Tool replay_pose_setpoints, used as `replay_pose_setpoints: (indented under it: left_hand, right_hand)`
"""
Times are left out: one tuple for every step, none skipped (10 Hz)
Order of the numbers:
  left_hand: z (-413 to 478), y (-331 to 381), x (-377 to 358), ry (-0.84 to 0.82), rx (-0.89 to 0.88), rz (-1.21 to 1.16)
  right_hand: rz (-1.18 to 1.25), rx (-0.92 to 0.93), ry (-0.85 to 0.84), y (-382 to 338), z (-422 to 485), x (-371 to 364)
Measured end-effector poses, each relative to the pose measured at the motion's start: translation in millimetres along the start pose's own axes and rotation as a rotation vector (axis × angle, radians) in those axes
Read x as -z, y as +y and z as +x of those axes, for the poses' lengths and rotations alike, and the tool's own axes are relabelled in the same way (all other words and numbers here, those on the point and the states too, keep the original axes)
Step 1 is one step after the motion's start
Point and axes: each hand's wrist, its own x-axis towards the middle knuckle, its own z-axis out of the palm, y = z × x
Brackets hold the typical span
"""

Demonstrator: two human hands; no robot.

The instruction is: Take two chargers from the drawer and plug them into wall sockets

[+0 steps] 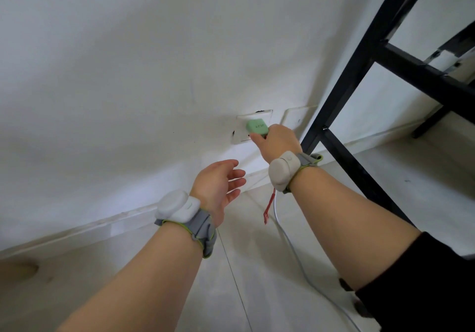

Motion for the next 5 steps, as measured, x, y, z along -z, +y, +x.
replay_pose_setpoints:
  left_hand:
    - [-2,0,-1,0.003,-0.024,0.035]
    - [-1,0,1,0.027,-0.036,0.043]
    - [-1,2,1,0.041,-0.042,0.052]
    - [-1,0,0,0.025,-0.074,0.079]
    - [0,2,-1,0.088,-0.107,0.121]
  right_hand:
    - [-0.029,0.004,-0.022,-3,-1,5]
    - [-0.030,0.009,-0.052,-4,-3,7]
    - [-0.022,0.011,-0.079,-2,-7,10]
    - [-0.071,0.093,-0.009,4,-20,10]
    - [-0.057,0.281,0.134,5,-33,11]
